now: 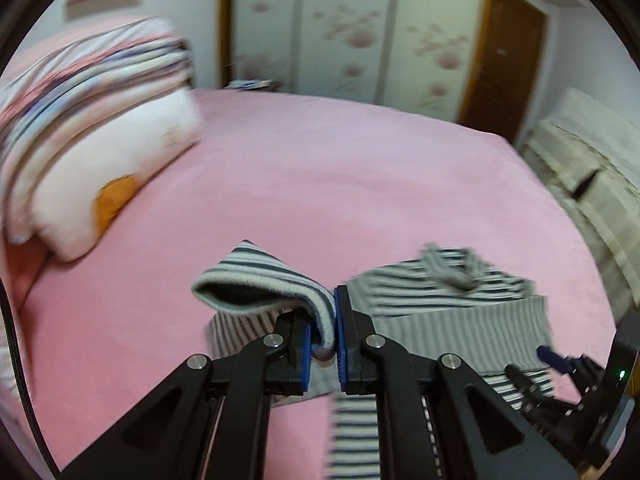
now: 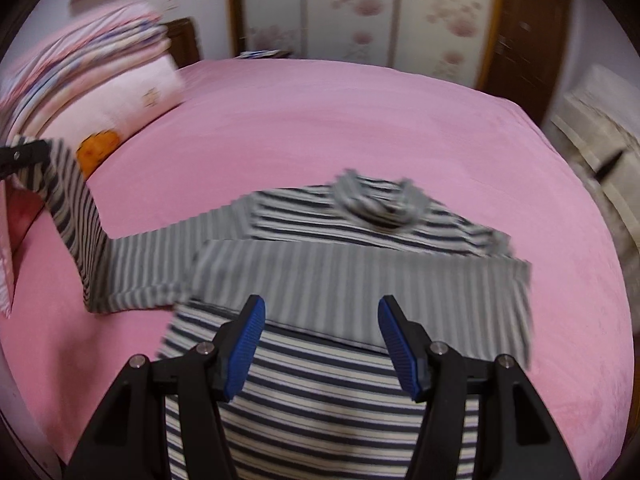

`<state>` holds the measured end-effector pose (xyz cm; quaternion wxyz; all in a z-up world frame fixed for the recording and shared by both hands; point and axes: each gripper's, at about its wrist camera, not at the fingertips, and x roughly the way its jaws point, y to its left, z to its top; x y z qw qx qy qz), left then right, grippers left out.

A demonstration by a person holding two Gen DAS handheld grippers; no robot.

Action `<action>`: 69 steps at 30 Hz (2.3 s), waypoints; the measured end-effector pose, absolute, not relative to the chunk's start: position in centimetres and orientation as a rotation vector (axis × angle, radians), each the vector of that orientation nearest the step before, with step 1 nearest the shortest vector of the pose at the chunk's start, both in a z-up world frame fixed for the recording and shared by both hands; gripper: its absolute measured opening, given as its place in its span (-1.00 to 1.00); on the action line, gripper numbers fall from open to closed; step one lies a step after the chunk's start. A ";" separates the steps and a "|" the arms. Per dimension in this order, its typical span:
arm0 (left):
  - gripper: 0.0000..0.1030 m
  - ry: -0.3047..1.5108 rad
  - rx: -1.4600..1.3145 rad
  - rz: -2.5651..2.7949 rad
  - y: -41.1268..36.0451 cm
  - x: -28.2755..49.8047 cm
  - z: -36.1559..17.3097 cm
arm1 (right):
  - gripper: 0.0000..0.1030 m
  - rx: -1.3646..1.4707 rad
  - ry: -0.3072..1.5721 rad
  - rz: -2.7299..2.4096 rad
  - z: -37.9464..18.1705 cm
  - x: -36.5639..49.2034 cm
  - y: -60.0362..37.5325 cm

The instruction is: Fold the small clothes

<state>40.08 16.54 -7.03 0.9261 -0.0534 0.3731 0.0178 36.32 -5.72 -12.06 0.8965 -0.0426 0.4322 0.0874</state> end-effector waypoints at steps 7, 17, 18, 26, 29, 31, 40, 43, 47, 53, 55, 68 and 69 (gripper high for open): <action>-0.85 0.848 -0.152 -0.164 2.9 44.0 -11.1 | 0.15 -0.026 0.926 0.087 -13.6 35.2 -15.1; -0.82 1.103 -0.056 -0.221 -5.9 44.2 -25.1 | 0.15 -0.012 1.018 0.016 -19.0 34.9 -22.0; -0.78 1.123 -0.027 -0.222 -6.4 43.9 -26.3 | 0.15 -0.003 1.024 0.017 -19.3 35.0 -22.3; 0.49 1.092 -0.026 -0.259 -5.4 41.6 -24.8 | 0.15 0.013 1.028 0.066 -19.9 35.3 -21.7; 0.49 1.053 -0.062 -0.254 -2.0 41.0 -22.4 | 0.15 0.025 1.018 0.094 -19.3 35.8 -21.0; 0.49 1.020 -0.066 -0.217 0.3 40.7 -21.3 | 0.15 0.033 1.014 0.121 -18.9 36.2 -20.4; 0.49 1.032 -0.133 0.092 15.9 39.7 -22.1 | 0.13 0.139 1.107 0.240 -19.9 40.9 -18.1; 0.49 1.068 -0.193 0.135 19.3 39.4 -23.8 | 0.12 0.199 1.160 0.260 -21.3 42.9 -17.5; 0.49 1.098 -0.244 0.149 21.7 39.3 -25.5 | 0.11 0.251 1.218 0.256 -23.3 44.8 -16.7; 0.49 1.088 -0.258 0.133 22.4 39.5 -26.5 | 0.05 0.268 1.237 0.276 -24.6 45.7 -15.3; 0.49 1.086 -0.250 0.130 22.0 39.8 -26.8 | -0.06 0.280 1.239 0.304 -24.5 45.8 -14.7; 0.49 1.072 -0.236 0.157 22.9 41.7 -27.4 | -0.67 0.277 1.263 0.306 -26.1 46.8 -13.5; 0.49 1.069 -0.239 0.162 23.1 41.9 -27.4 | -0.85 0.246 1.253 0.310 -25.9 46.7 -13.1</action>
